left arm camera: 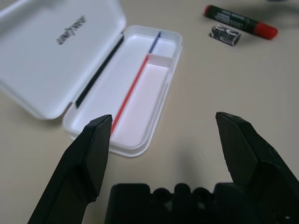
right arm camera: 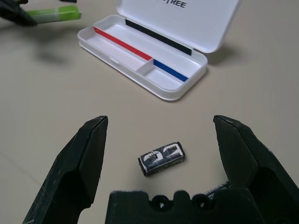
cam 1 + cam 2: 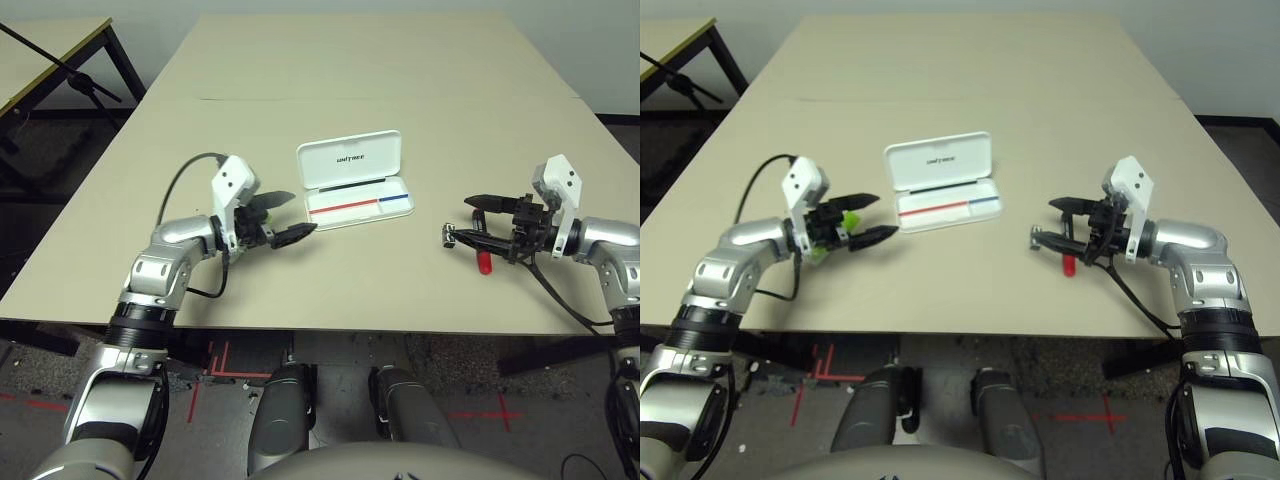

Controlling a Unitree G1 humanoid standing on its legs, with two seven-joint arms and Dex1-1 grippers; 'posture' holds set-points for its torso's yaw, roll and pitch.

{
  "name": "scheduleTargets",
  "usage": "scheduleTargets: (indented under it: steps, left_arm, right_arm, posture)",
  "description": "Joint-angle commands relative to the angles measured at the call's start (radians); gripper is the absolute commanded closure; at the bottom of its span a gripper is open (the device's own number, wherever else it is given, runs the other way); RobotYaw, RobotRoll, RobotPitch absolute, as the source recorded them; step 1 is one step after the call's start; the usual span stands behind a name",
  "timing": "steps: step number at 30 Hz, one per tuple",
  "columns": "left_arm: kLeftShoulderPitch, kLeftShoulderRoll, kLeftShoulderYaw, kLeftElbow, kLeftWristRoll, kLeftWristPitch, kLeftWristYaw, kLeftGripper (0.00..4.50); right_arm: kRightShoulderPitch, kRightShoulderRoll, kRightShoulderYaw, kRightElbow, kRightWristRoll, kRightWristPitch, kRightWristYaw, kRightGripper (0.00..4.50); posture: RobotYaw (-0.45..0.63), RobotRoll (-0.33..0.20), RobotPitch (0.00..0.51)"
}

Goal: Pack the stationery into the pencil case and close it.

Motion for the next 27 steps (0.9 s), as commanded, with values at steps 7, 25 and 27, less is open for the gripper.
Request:
scheduleTargets:
  steps: [7,25,27]
  left_arm:
    - [-0.109,-0.043,-0.115,0.164,0.148,-0.031,-0.006,0.04]
    - [-0.176,-0.067,-0.178,0.284,0.243,-0.037,-0.093,2.16]
    - [-0.181,-0.062,-0.189,0.289,0.256,-0.033,-0.105,2.93]
  right_arm:
    - [-0.001,-0.001,-0.006,0.000,0.007,-0.011,-0.042,0.00]
    - [-0.005,0.002,-0.011,0.020,0.005,-0.046,-0.107,0.00]
    - [-0.005,0.004,-0.011,0.024,0.004,-0.053,-0.114,0.00]
  posture:
    - [-0.10,0.000,0.096]
    - [-0.13,0.000,0.099]
    - [-0.13,0.000,0.099]
